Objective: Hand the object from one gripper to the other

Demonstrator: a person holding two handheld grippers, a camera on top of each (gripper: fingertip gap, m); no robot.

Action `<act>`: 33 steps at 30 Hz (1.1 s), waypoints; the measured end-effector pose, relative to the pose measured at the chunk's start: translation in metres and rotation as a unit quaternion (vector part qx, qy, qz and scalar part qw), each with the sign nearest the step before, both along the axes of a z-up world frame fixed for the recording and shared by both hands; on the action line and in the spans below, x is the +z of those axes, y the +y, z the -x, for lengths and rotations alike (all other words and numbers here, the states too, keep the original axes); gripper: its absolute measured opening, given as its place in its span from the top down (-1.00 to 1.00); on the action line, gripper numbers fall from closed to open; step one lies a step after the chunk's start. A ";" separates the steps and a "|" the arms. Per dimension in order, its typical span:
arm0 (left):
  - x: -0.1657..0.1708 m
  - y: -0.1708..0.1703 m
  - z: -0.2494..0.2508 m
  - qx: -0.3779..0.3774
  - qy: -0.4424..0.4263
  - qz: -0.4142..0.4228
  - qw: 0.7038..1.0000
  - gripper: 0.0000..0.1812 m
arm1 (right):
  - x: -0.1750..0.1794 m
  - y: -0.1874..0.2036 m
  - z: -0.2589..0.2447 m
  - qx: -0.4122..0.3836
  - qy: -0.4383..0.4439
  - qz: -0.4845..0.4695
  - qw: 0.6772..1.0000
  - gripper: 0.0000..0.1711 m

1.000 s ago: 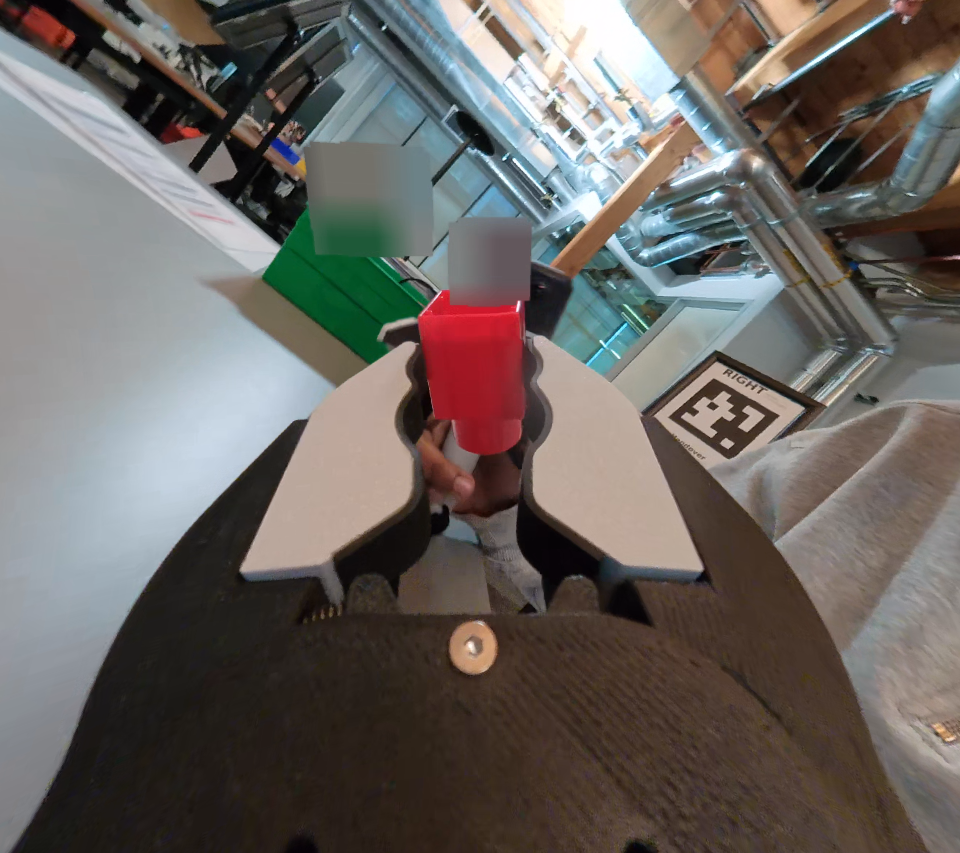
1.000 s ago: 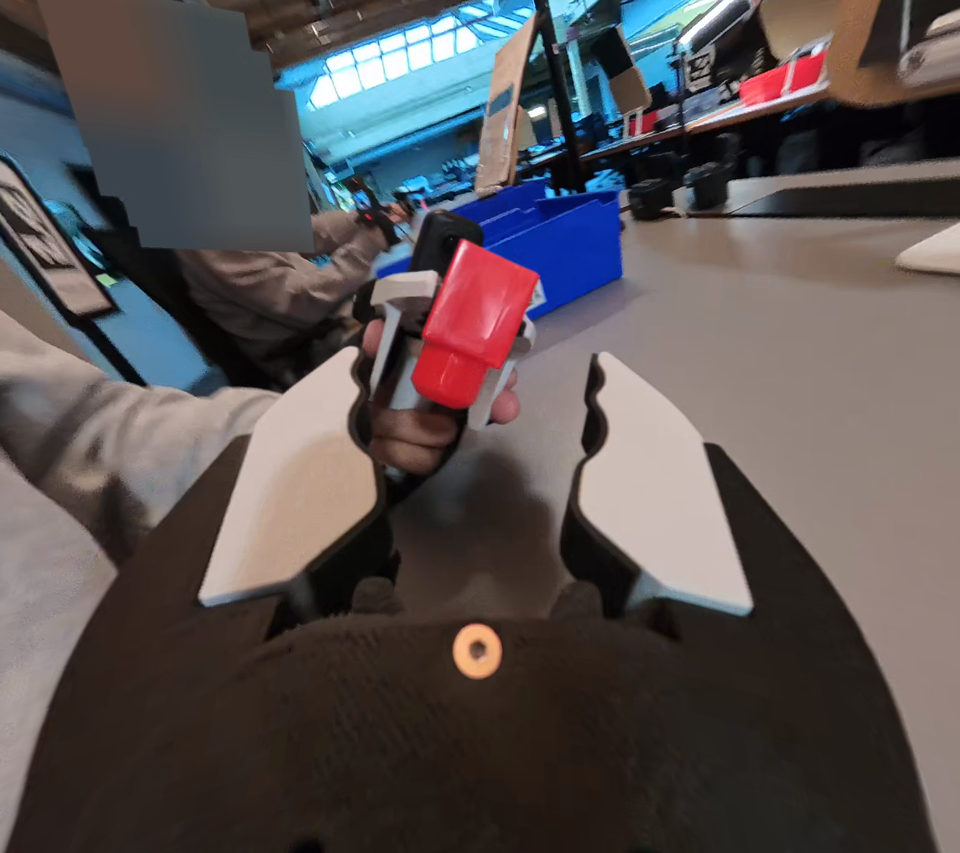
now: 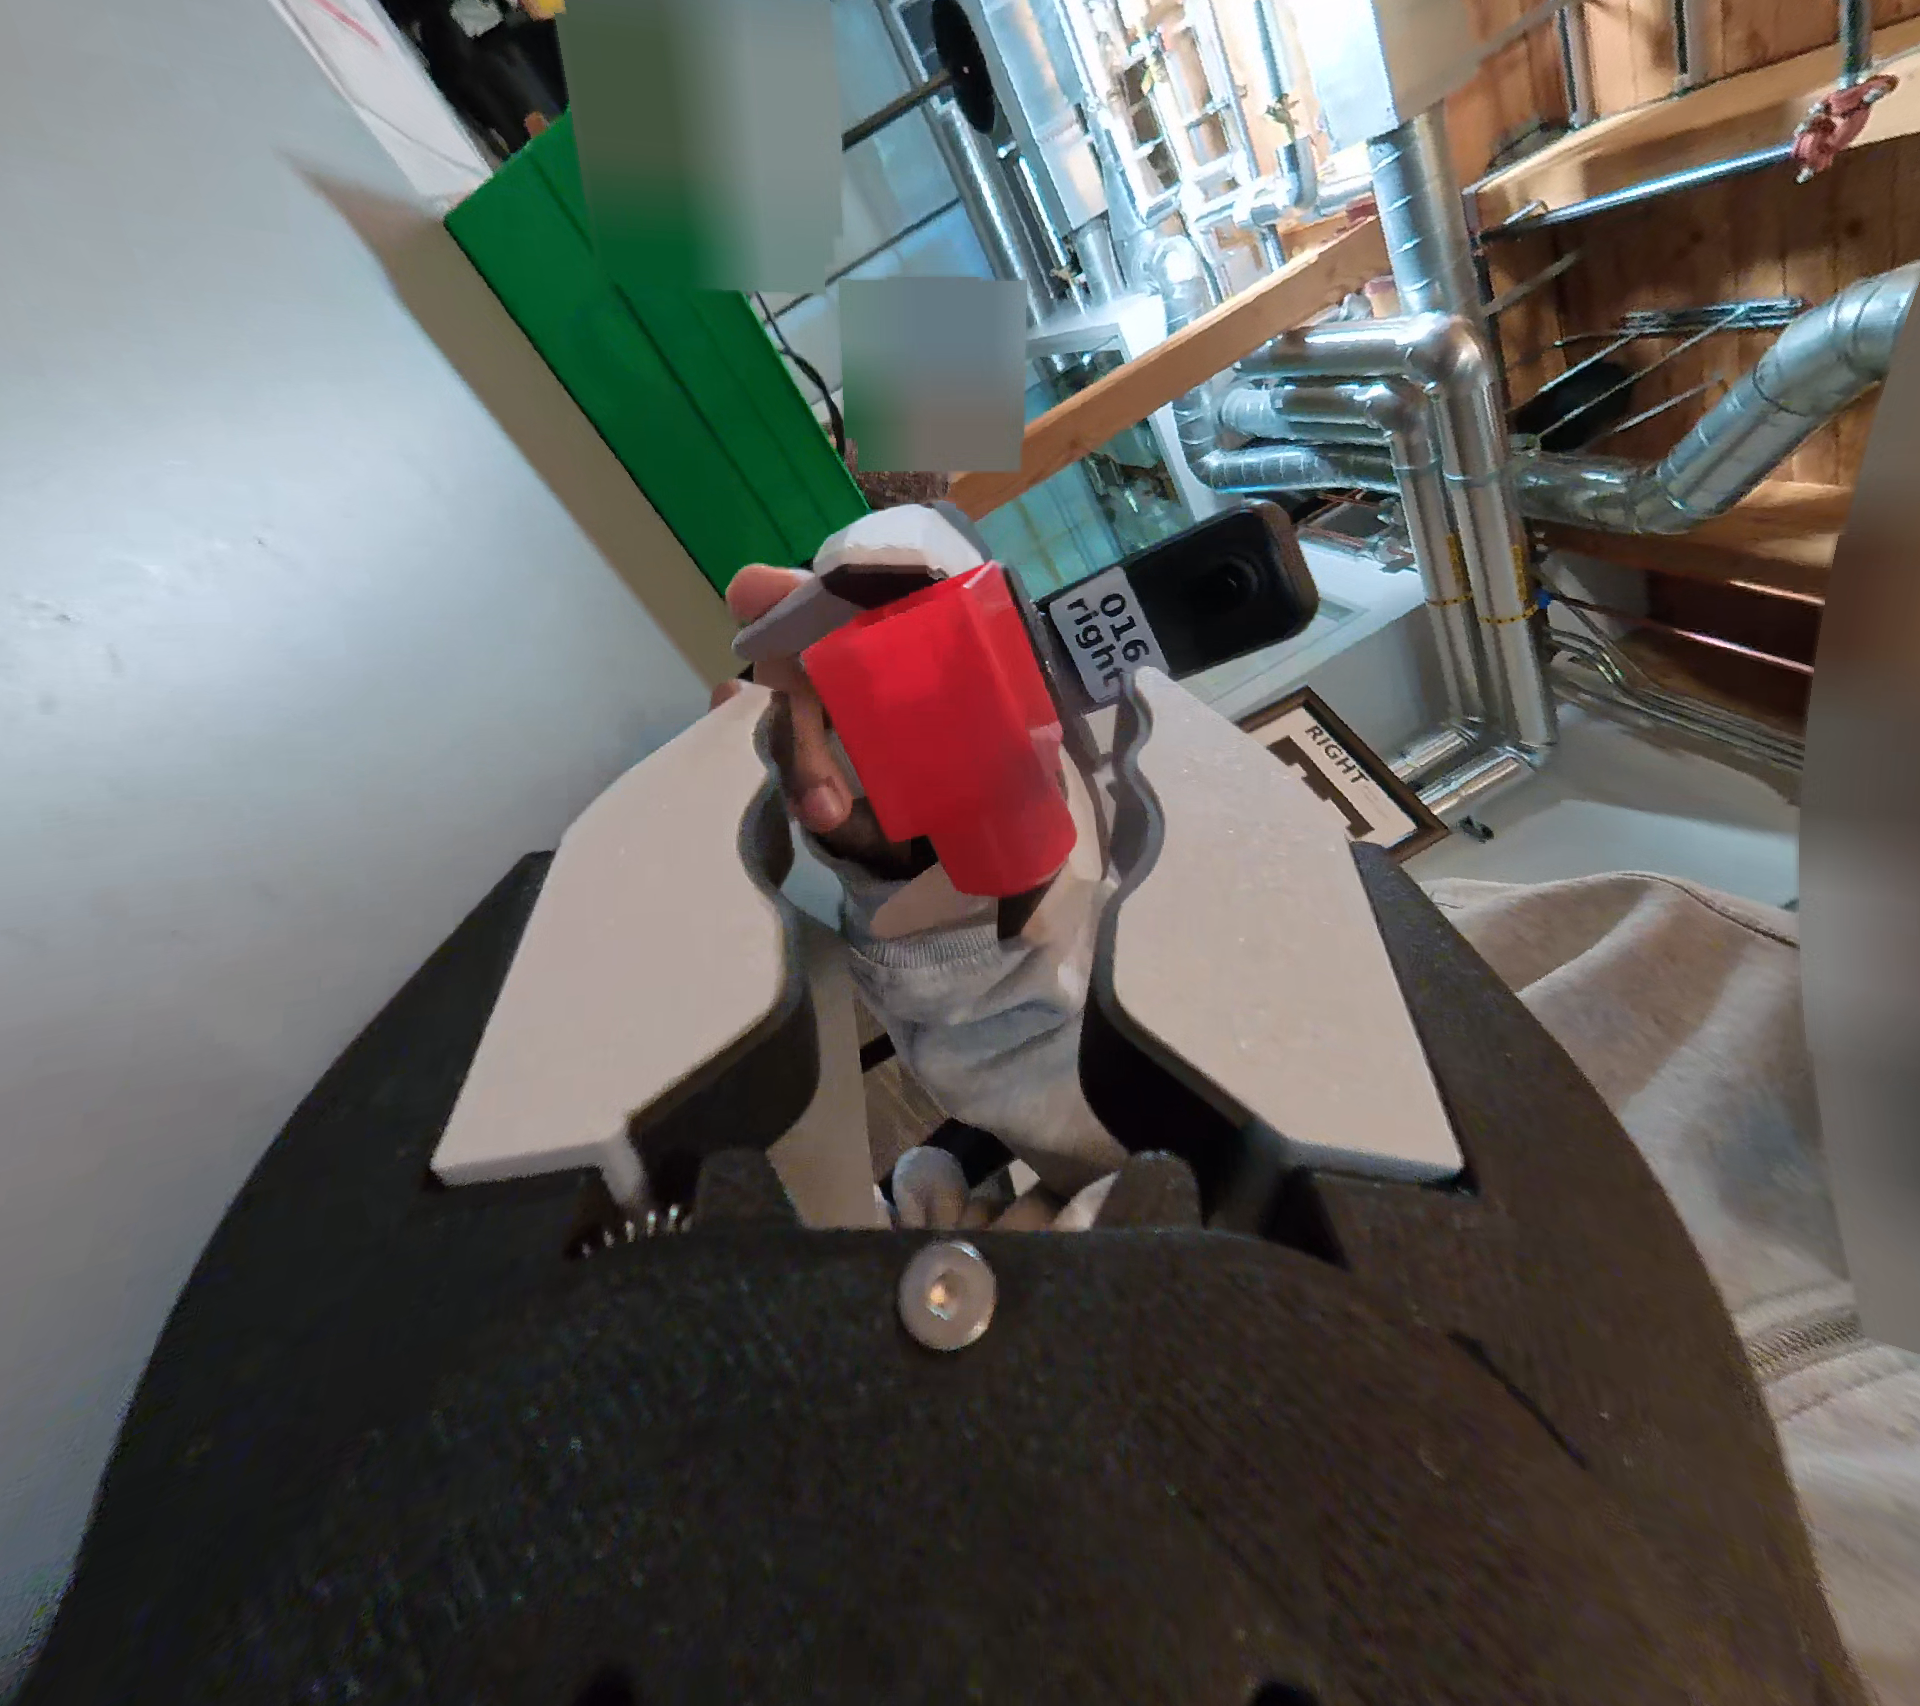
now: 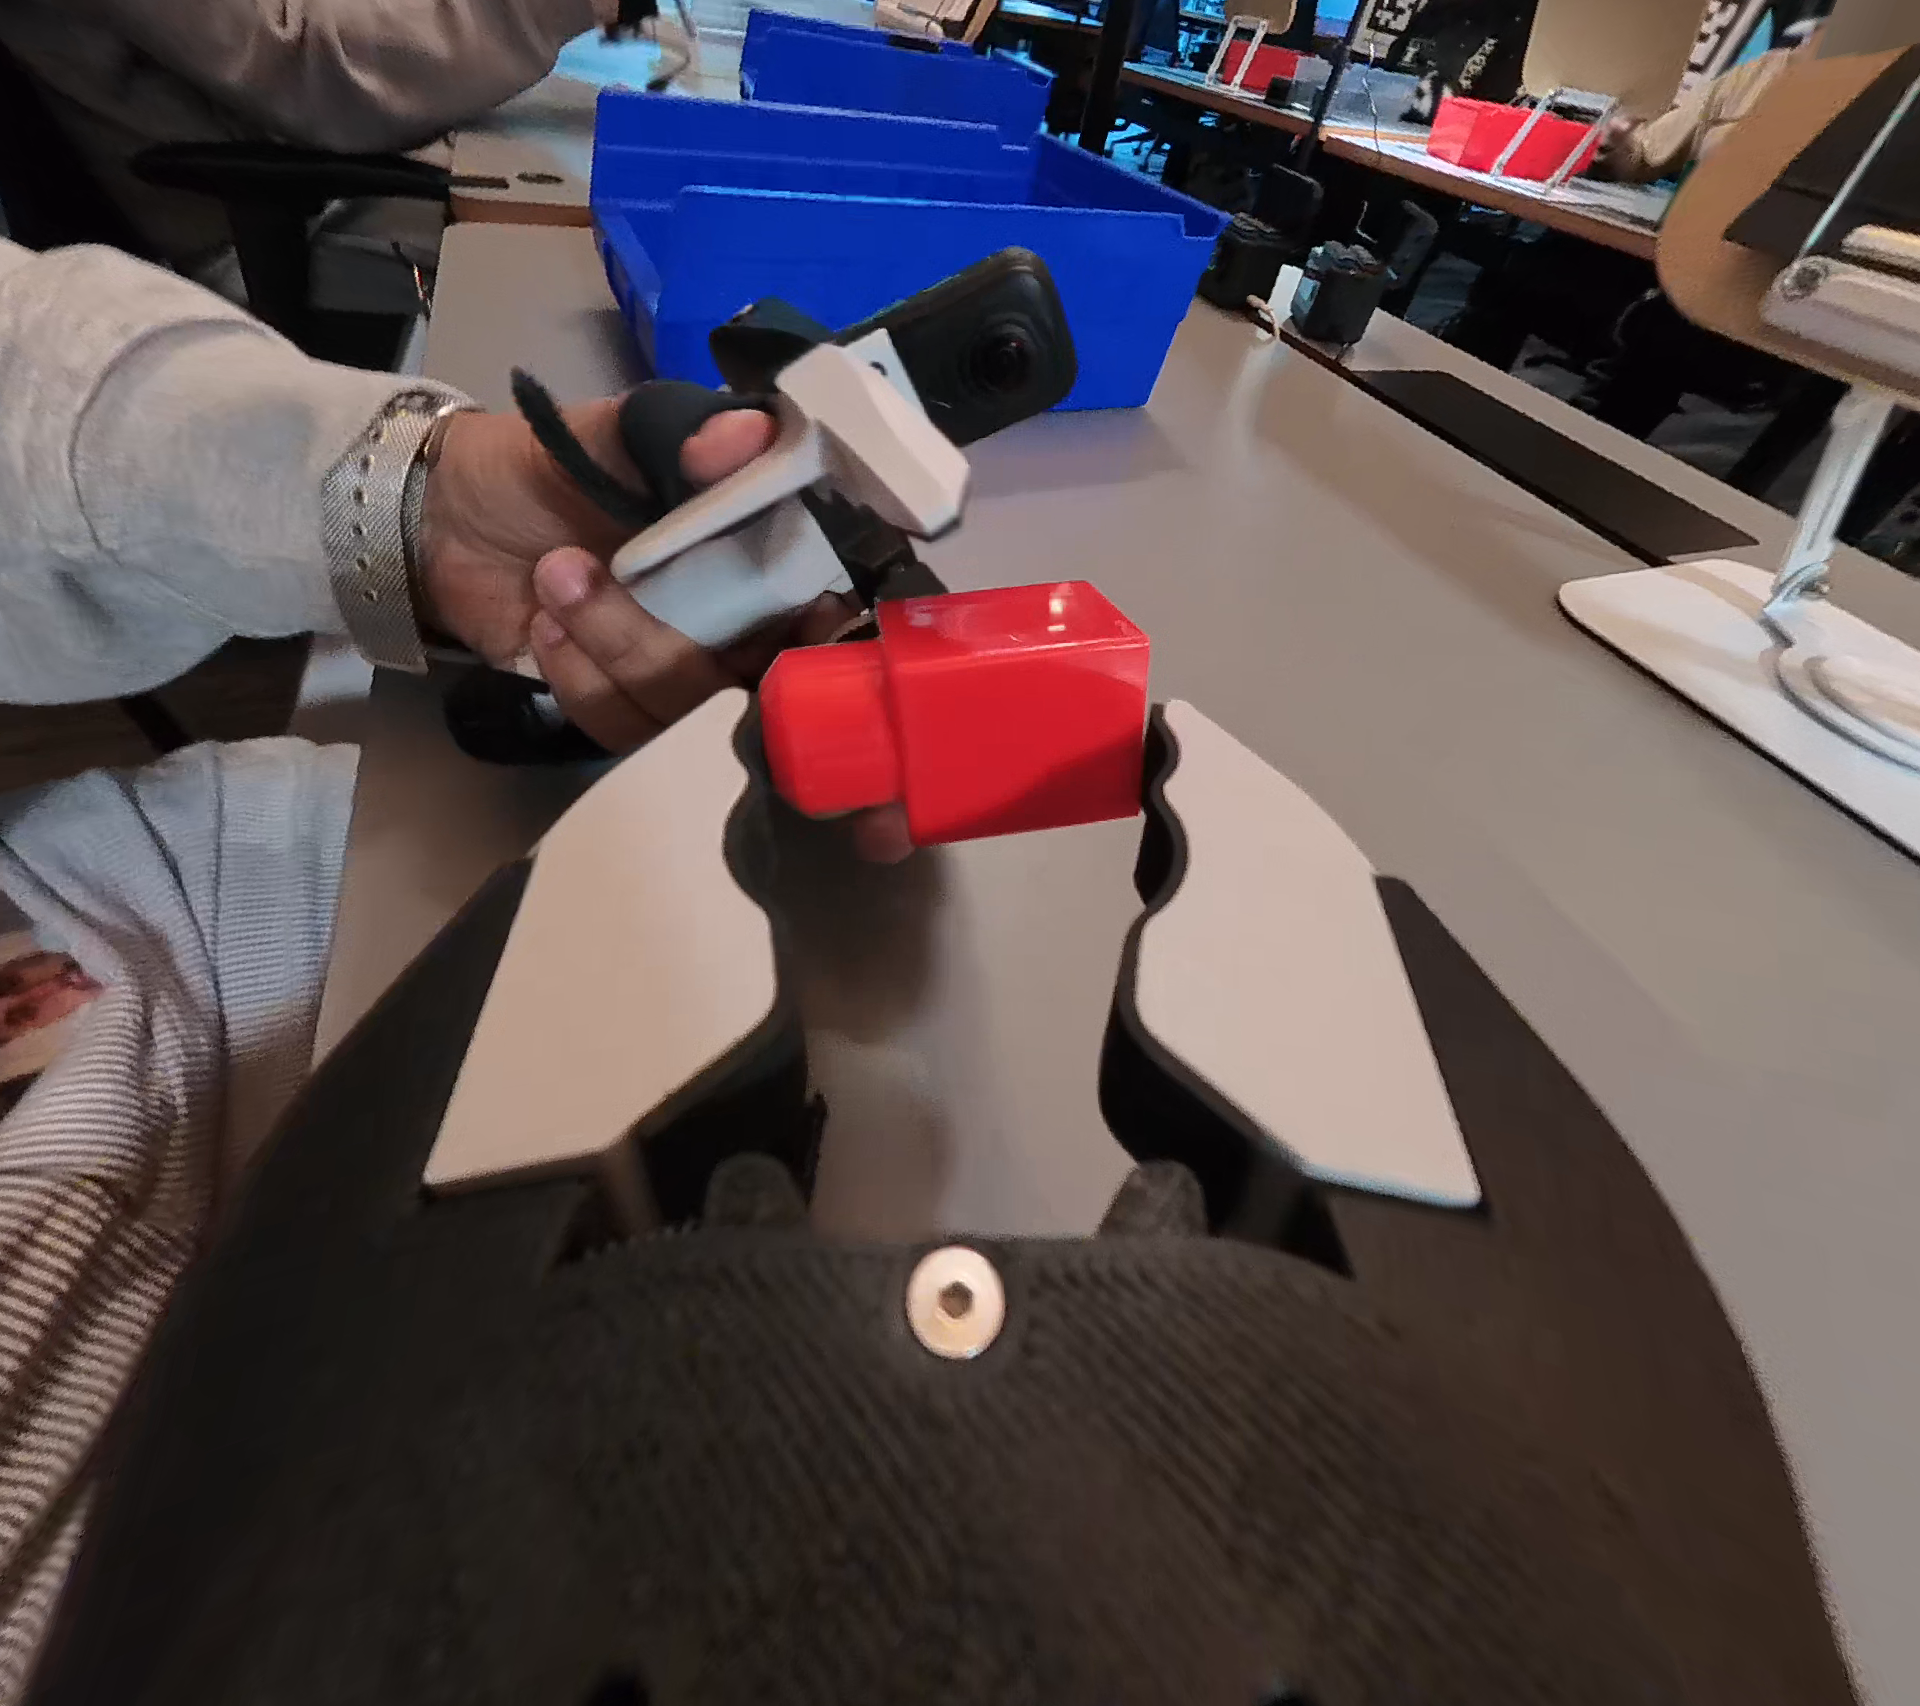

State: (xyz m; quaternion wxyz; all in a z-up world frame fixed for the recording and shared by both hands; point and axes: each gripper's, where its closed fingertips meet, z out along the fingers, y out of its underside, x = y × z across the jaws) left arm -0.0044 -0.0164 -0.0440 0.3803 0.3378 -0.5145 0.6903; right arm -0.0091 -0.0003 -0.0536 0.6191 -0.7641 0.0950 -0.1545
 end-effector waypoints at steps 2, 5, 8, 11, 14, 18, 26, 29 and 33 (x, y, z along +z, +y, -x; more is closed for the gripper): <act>0.007 0.002 -0.003 0.020 -0.023 0.006 1.000 0.31 | 0.004 -0.004 -0.003 -0.004 0.027 -0.023 0.999 0.18; 0.012 0.007 -0.008 0.061 -0.072 -0.009 0.995 0.27 | 0.013 -0.010 -0.006 -0.003 0.083 -0.073 0.994 0.18; 0.004 0.011 -0.020 0.121 -0.120 -0.076 0.982 0.20 | 0.022 -0.016 -0.010 0.005 0.157 -0.135 0.978 0.18; 0.002 0.016 -0.028 0.172 -0.172 -0.125 0.962 0.17 | 0.029 -0.022 -0.014 0.019 0.226 -0.188 0.956 0.18; 0.004 0.018 -0.029 0.204 -0.253 -0.176 0.929 0.17 | 0.034 -0.027 -0.014 0.046 0.304 -0.232 0.923 0.19; -0.005 0.018 -0.027 0.224 -0.392 -0.298 0.841 0.23 | 0.039 -0.033 -0.013 0.086 0.389 -0.267 0.878 0.19; -0.010 -0.003 -0.001 0.190 -0.543 -0.330 0.749 0.21 | 0.012 -0.014 0.003 0.123 0.507 -0.201 0.829 0.19; -0.014 -0.008 0.003 0.182 -0.567 -0.338 0.729 0.14 | 0.011 -0.011 0.007 0.135 0.533 -0.195 0.812 0.19; -0.013 -0.010 0.006 0.181 -0.581 -0.332 0.721 0.21 | 0.007 -0.010 0.011 0.149 0.564 -0.193 0.789 0.19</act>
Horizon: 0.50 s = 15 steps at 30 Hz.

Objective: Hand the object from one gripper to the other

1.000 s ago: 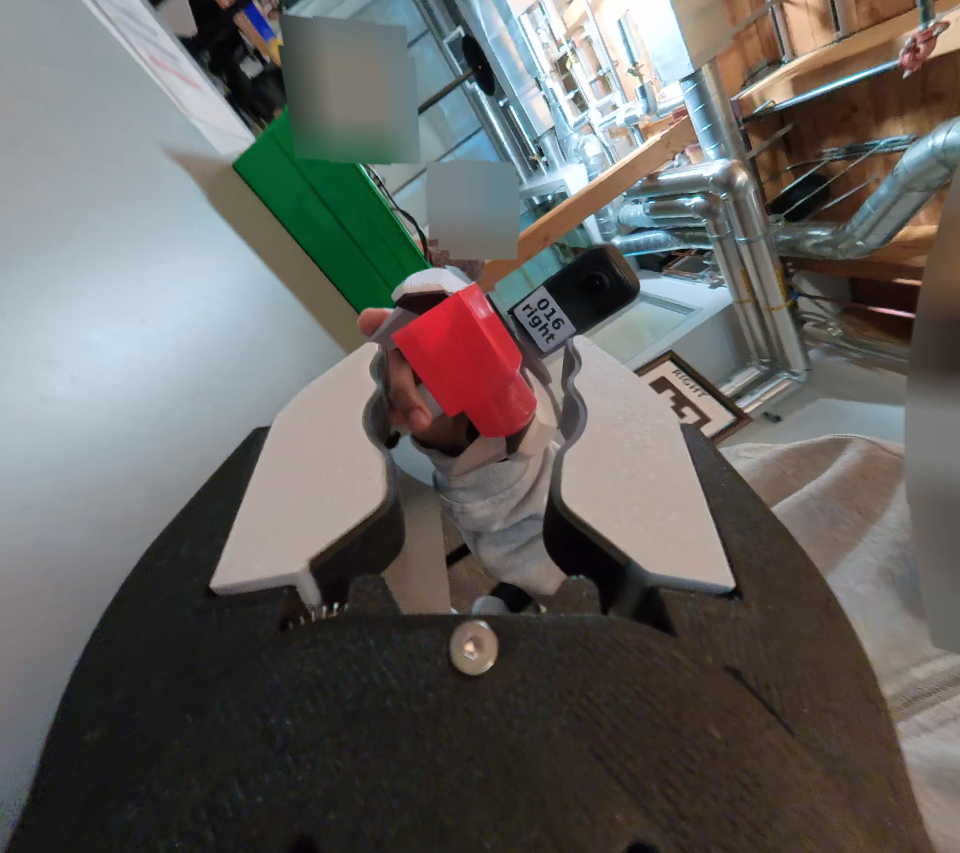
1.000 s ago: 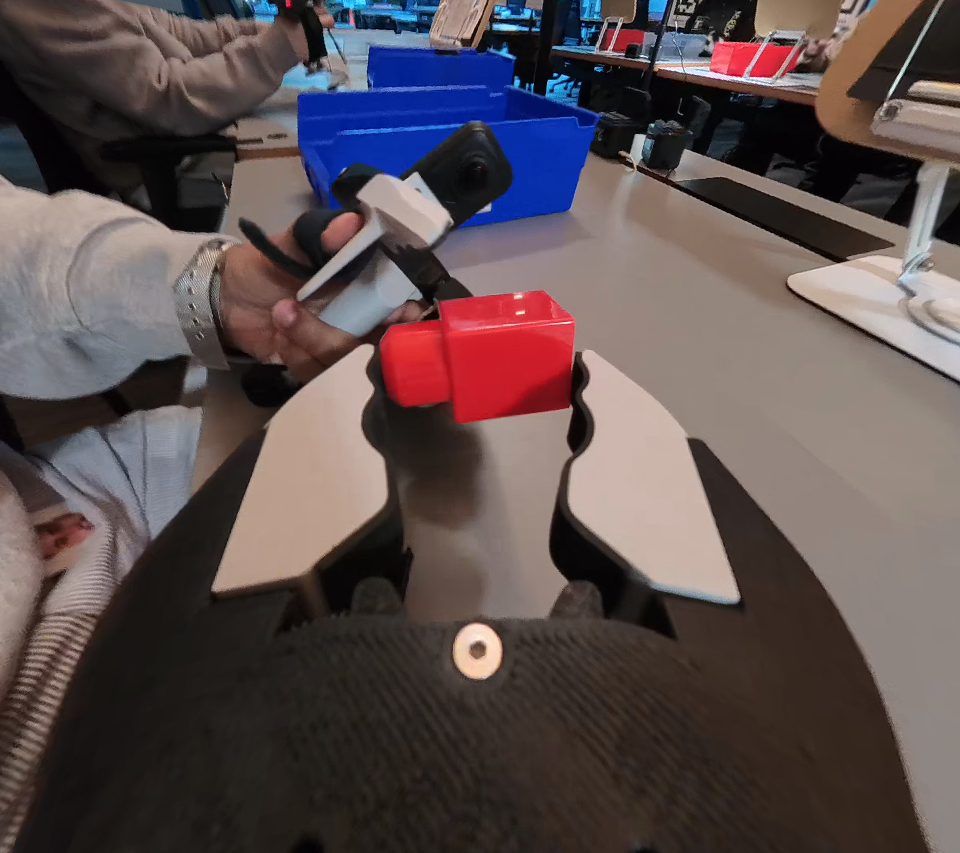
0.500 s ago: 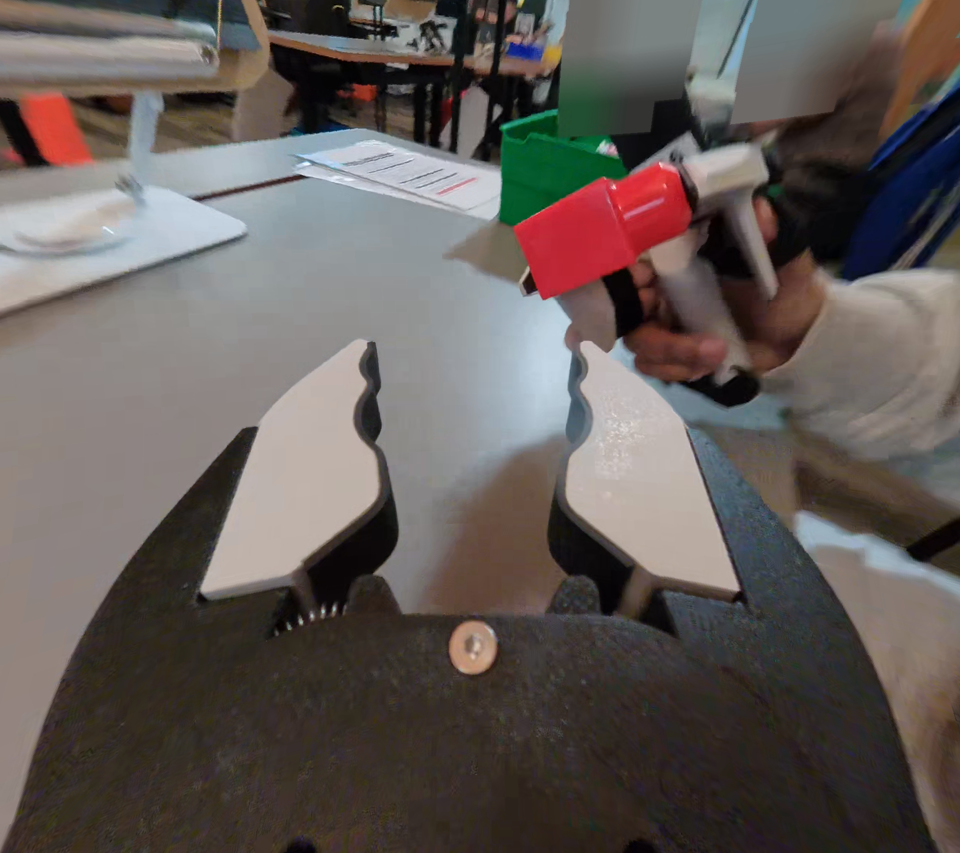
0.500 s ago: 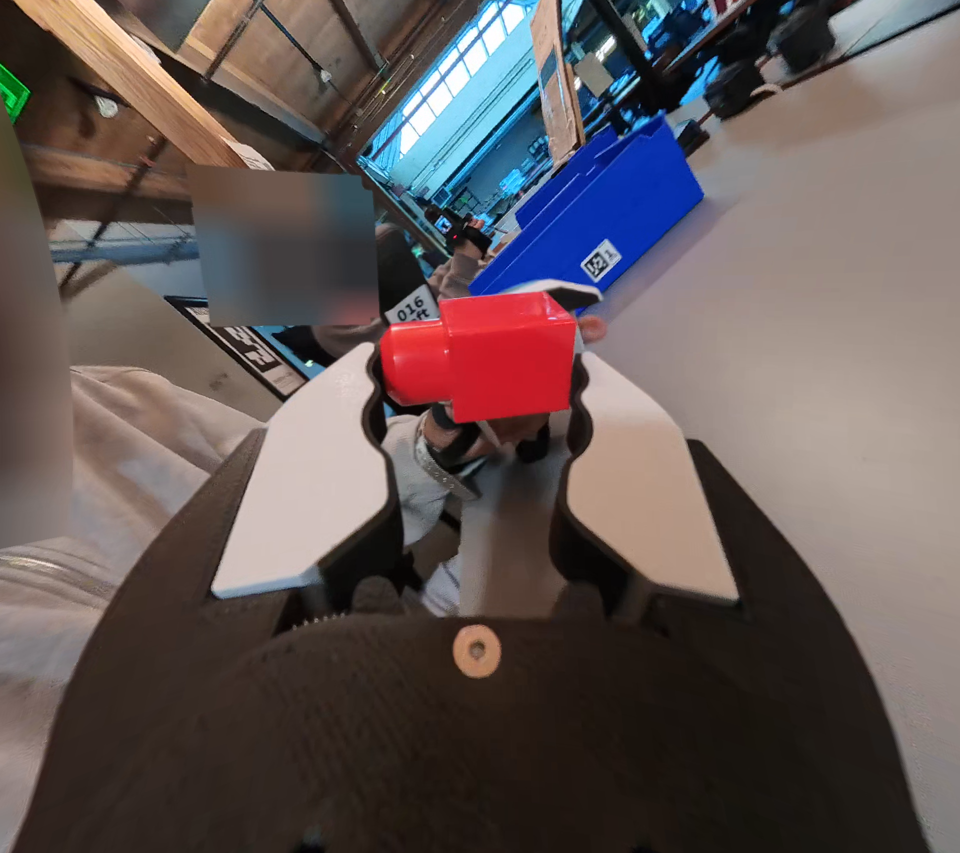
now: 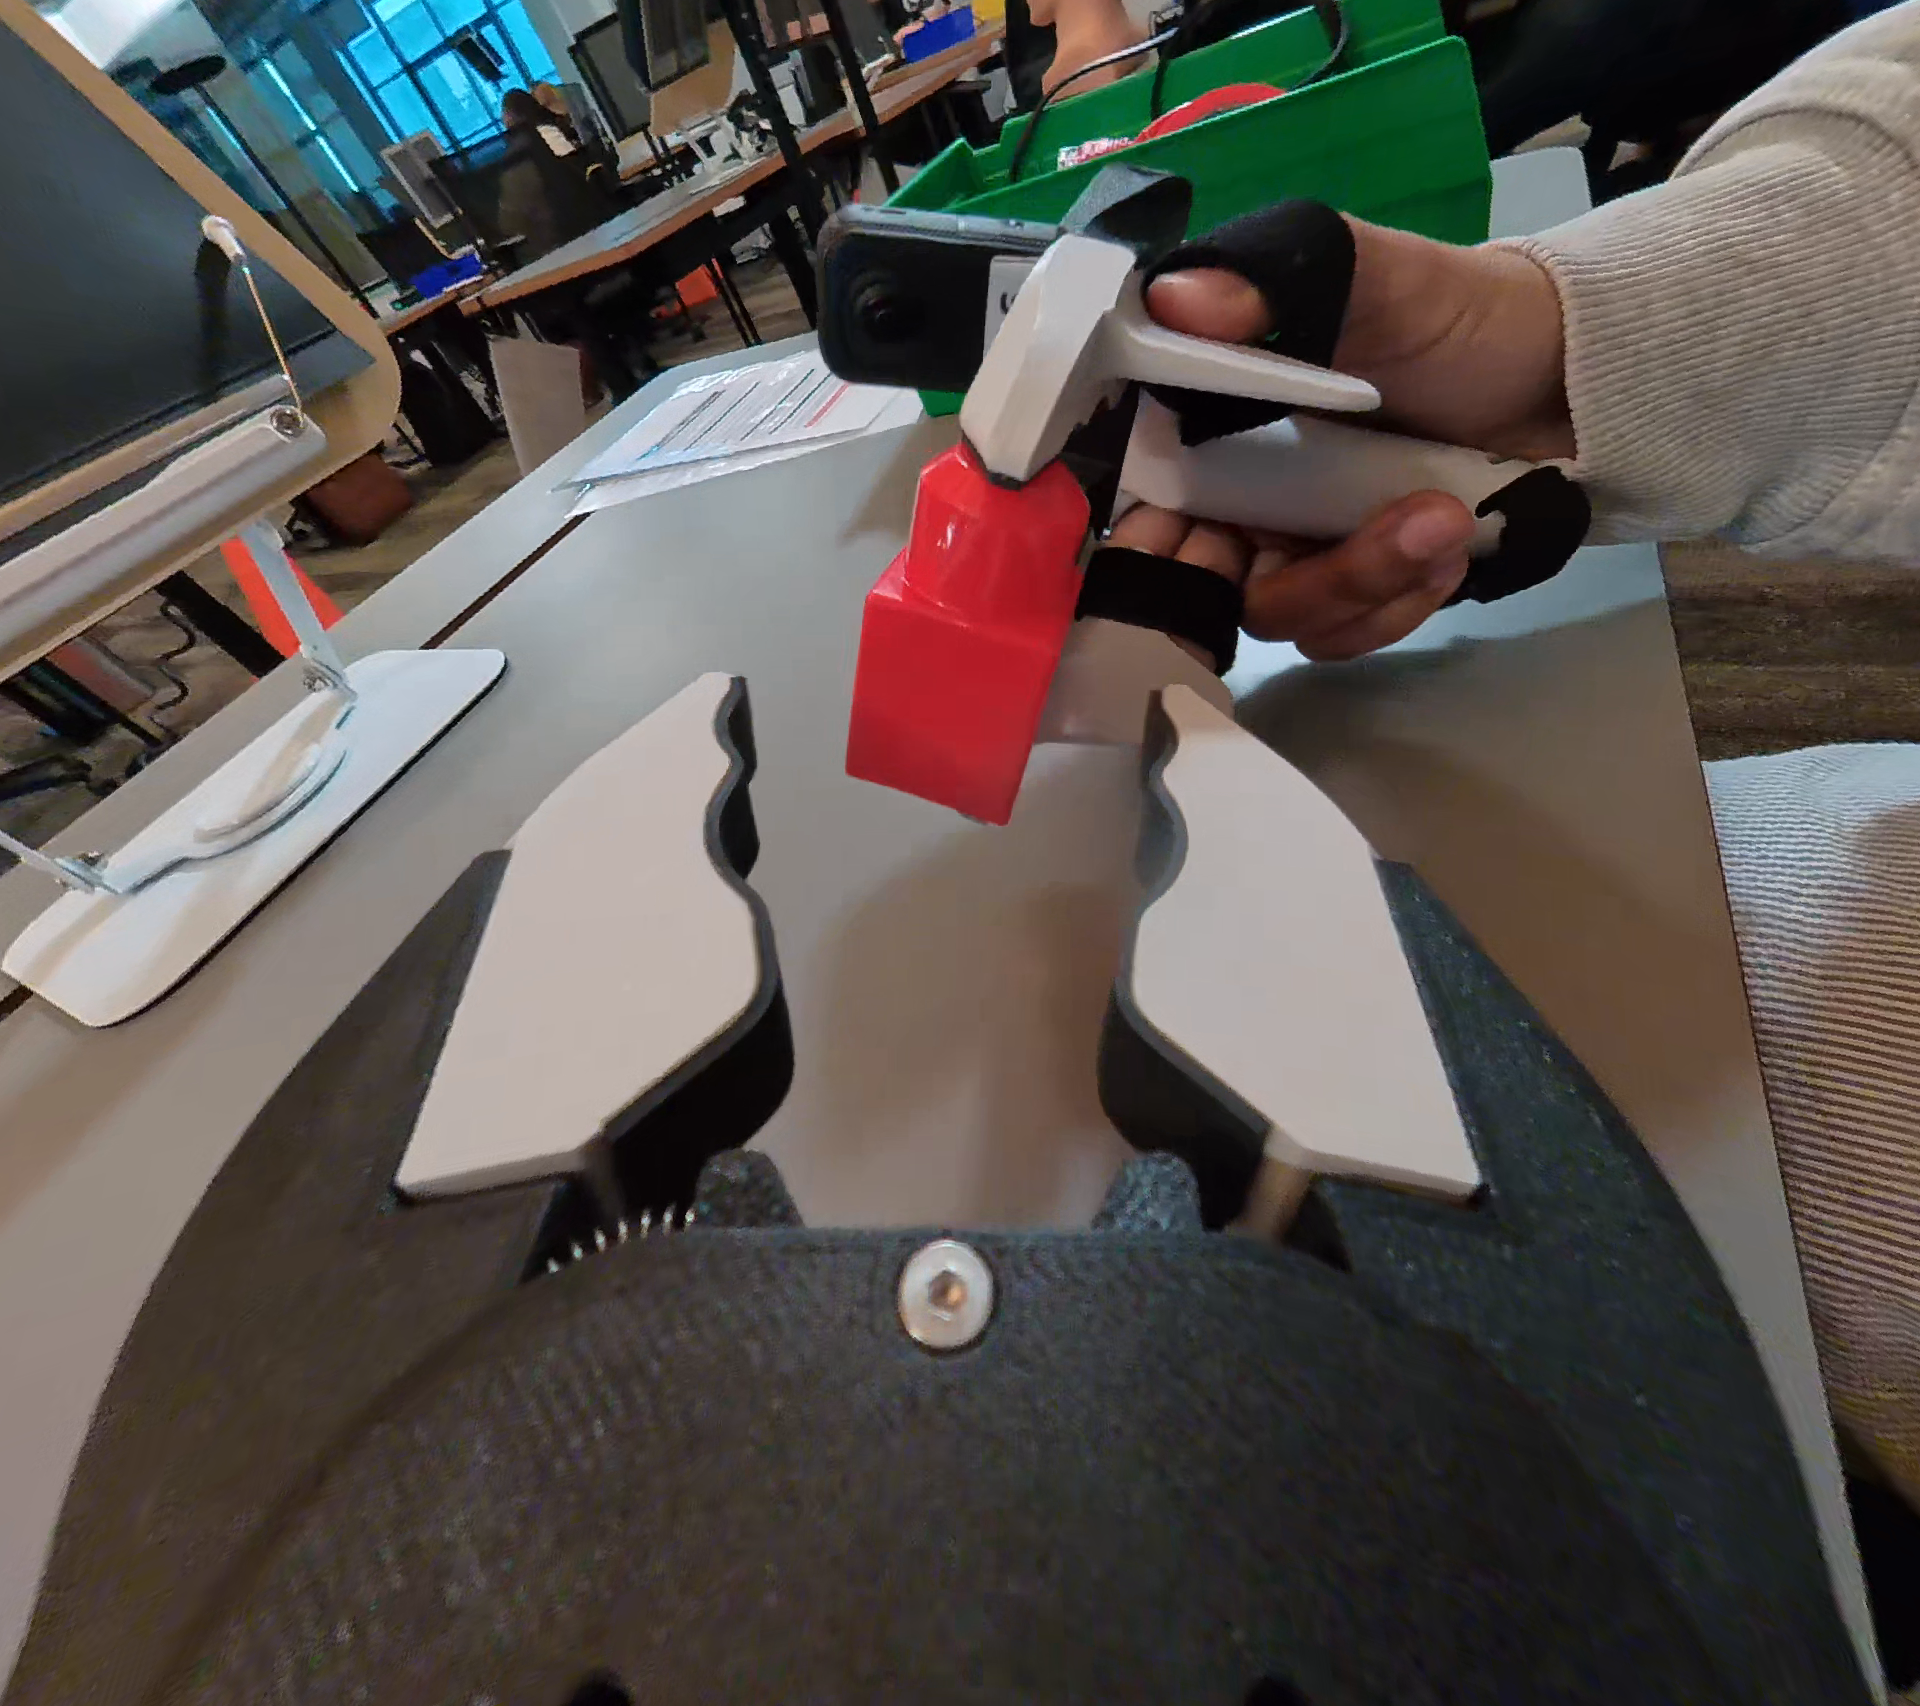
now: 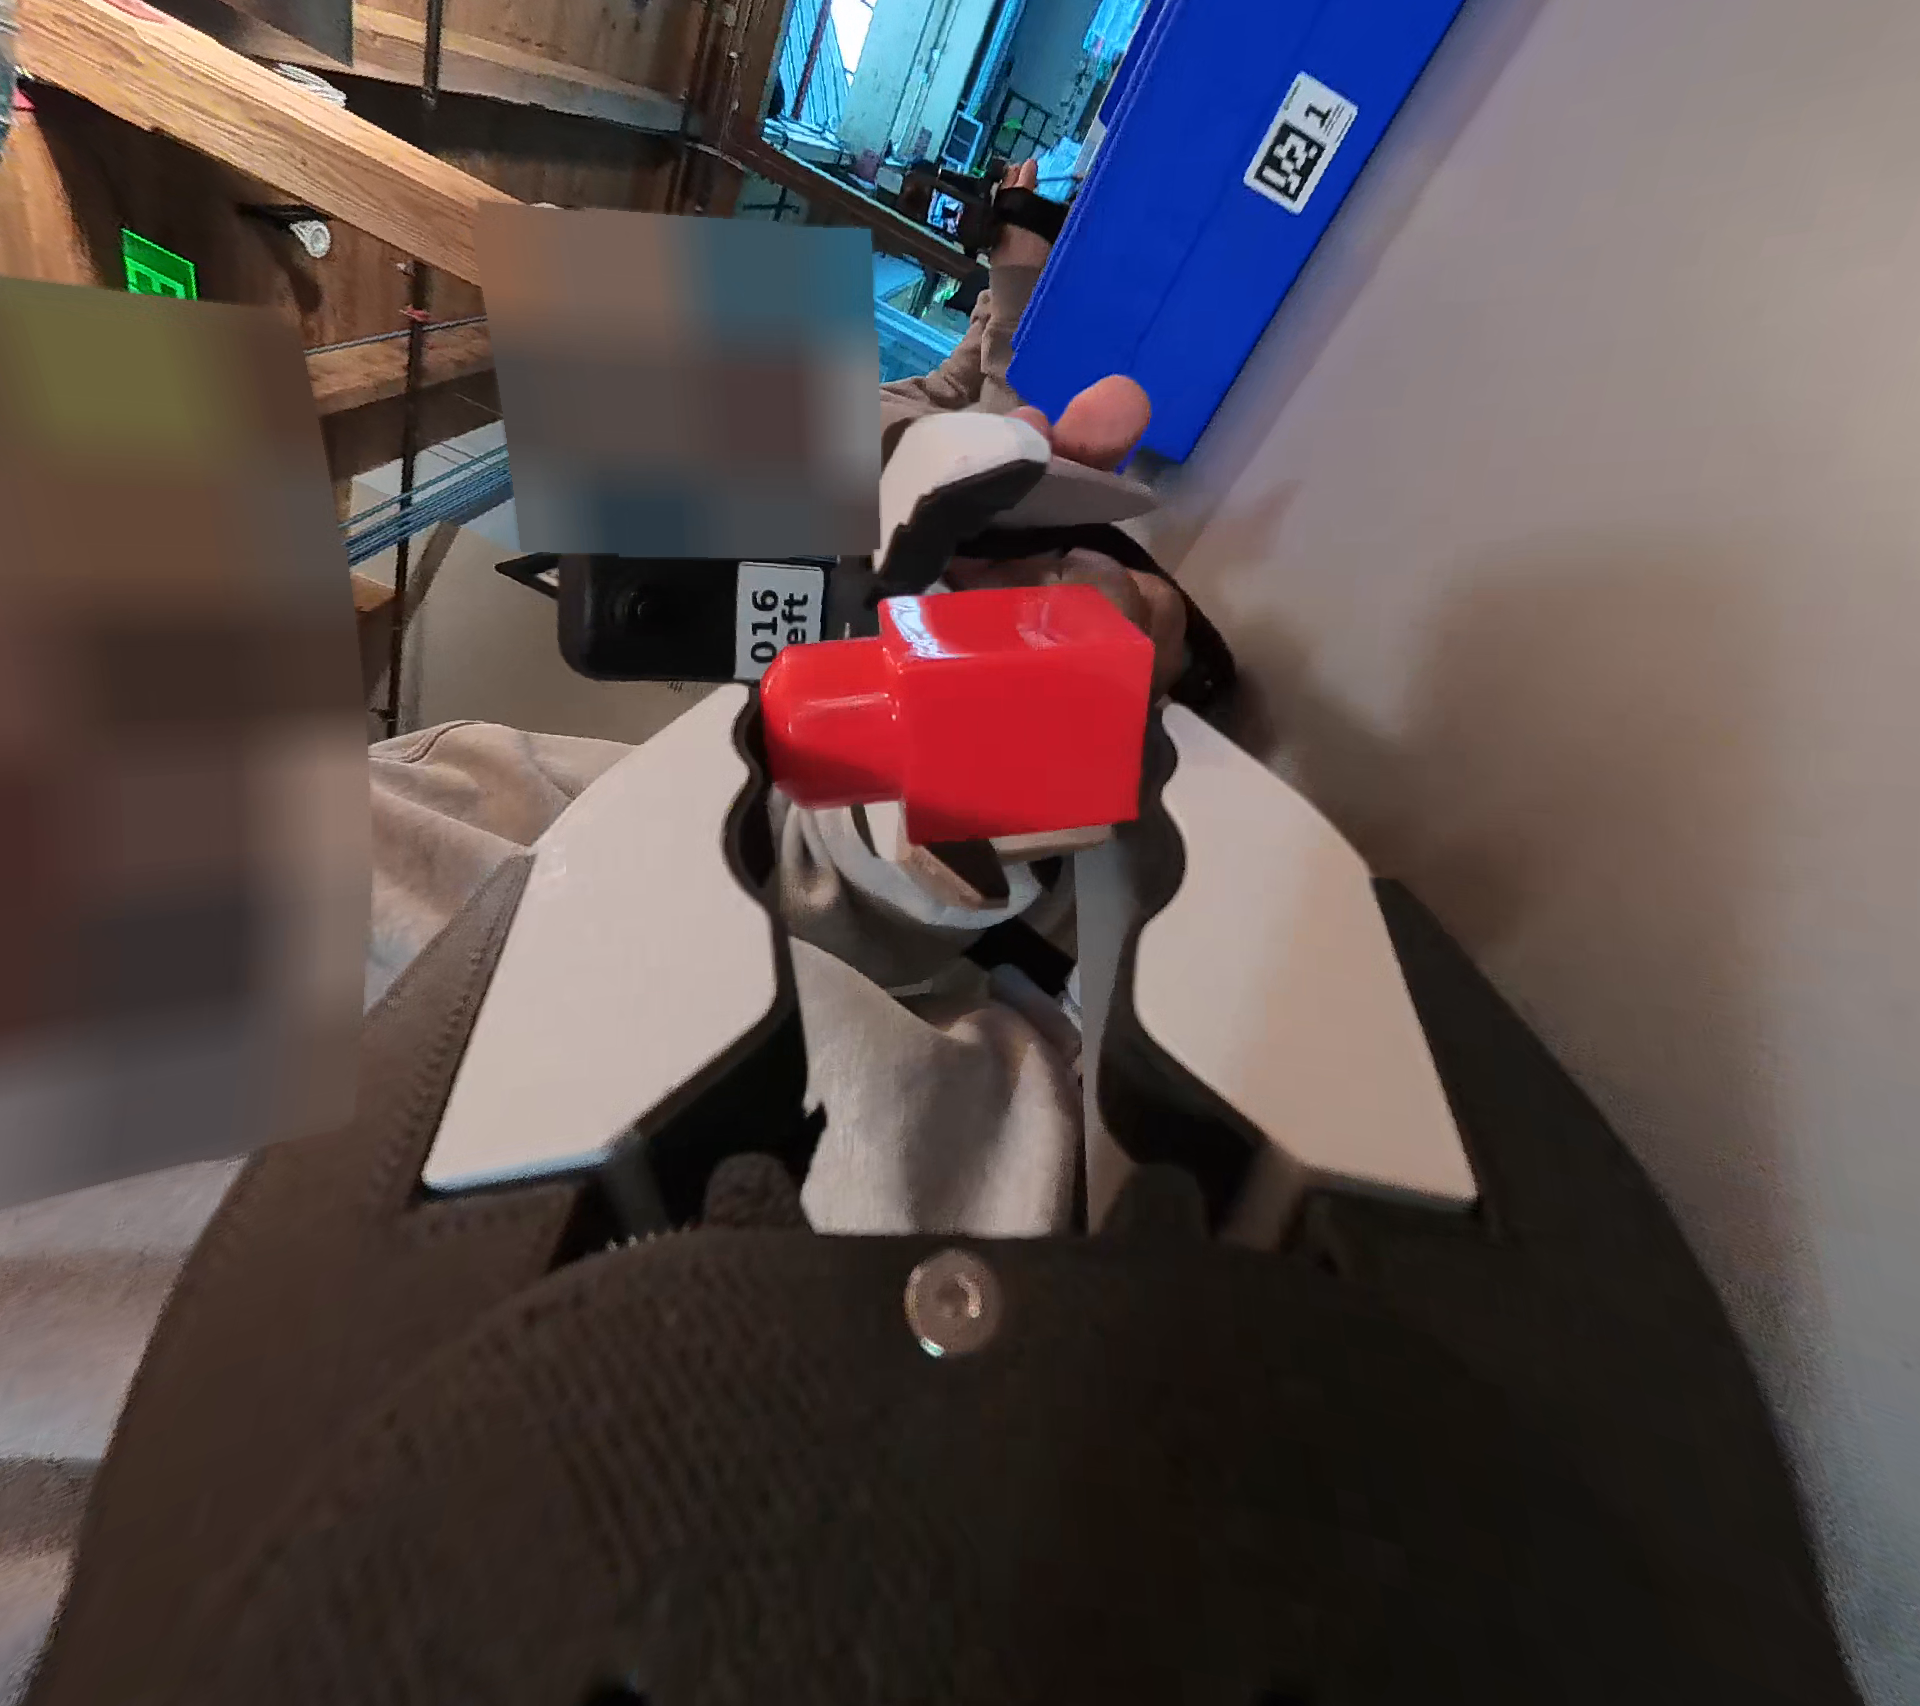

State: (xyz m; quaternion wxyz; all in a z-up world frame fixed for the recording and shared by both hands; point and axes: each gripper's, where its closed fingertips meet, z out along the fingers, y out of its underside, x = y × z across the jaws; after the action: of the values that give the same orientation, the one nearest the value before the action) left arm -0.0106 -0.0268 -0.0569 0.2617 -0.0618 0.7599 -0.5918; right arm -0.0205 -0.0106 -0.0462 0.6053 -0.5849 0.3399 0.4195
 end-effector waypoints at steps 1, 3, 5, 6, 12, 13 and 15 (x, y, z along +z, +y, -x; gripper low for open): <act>0.000 0.000 0.000 -0.001 -0.001 0.001 1.000 0.25 | -0.001 0.001 0.002 0.006 0.003 0.001 1.000 0.19; 0.001 0.000 0.002 -0.005 -0.003 0.002 1.000 0.34 | -0.002 0.004 0.005 0.016 0.005 0.000 1.000 0.19; 0.000 -0.001 0.004 -0.013 -0.002 0.001 1.000 0.48 | -0.003 0.007 0.008 0.025 0.006 0.002 1.000 0.19; -0.001 -0.002 0.007 -0.024 0.002 -0.004 1.000 0.57 | -0.003 0.008 0.009 0.026 0.005 0.004 1.000 0.19; -0.008 -0.002 0.006 -0.020 0.011 -0.028 0.999 0.59 | -0.008 0.007 0.005 0.003 -0.034 0.020 0.999 0.19; -0.008 -0.003 0.006 -0.020 0.012 -0.029 0.999 0.59 | -0.007 0.007 0.004 -0.005 -0.046 0.020 0.999 0.19; -0.008 -0.002 0.005 -0.018 0.013 -0.030 0.999 0.60 | -0.006 0.007 0.000 -0.027 -0.070 0.022 0.997 0.17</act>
State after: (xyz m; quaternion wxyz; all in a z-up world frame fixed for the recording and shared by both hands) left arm -0.0154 -0.0293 -0.0651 0.2427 -0.0482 0.7817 -0.5725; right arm -0.0200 -0.0037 -0.0524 0.6257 -0.6168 0.3211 0.3536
